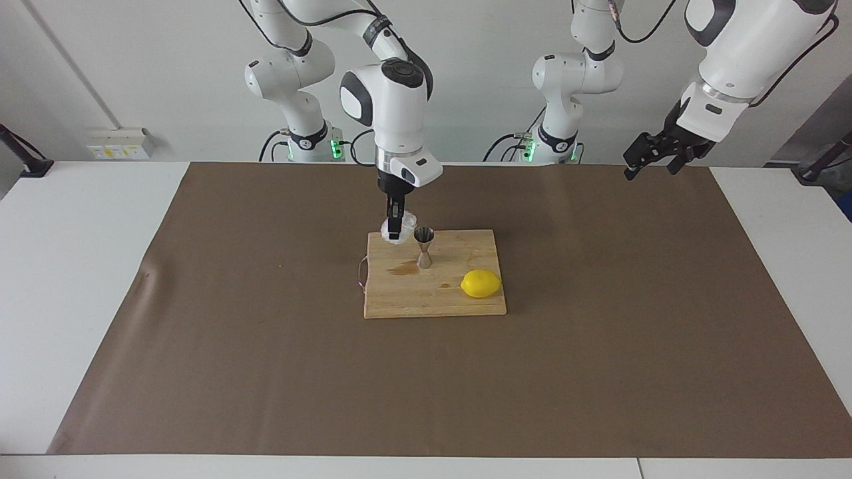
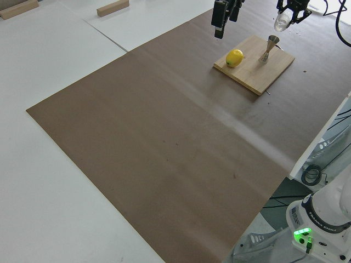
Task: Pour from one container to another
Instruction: 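Lift the white cup with the right gripper and carry it over the jigger, then tilt the white cup over the jigger with the right gripper to pour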
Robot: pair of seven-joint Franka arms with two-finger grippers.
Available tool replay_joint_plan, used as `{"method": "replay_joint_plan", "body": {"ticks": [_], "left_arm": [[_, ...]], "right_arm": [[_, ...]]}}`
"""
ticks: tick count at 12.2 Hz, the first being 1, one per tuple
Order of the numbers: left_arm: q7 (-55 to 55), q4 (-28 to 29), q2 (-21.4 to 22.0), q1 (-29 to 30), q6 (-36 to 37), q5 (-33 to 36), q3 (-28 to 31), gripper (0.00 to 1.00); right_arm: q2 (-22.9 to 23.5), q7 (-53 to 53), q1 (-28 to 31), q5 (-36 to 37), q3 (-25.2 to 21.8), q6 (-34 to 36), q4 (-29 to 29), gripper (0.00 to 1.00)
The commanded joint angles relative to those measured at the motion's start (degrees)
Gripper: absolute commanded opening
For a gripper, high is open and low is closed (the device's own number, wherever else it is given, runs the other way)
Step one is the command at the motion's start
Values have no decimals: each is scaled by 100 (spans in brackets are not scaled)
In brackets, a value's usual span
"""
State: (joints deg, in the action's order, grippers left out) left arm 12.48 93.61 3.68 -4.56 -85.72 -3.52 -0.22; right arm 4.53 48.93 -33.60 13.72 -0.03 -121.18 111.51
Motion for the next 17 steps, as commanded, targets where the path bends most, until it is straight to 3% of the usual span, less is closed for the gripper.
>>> {"method": "replay_joint_plan", "body": {"ticks": [1, 5, 9, 17], "left_arm": [[-44, -9, 37, 8, -66, 80, -4, 100], [-18, 9, -7, 131, -348, 36, -13, 100], [-27, 0, 2, 394, -226, 27, -223, 100], [-61, -44, -25, 570, 126, 106, -232, 100]], "right_arm": [[152, -410, -112, 394, -6, 24, -42, 0], [302, -796, -226, 947, -6, -2, -24, 0], [206, -850, -472, 1675, 3, -37, 133, 0], [223, -771, -534, 2371, 100, 138, 160, 0]]}}
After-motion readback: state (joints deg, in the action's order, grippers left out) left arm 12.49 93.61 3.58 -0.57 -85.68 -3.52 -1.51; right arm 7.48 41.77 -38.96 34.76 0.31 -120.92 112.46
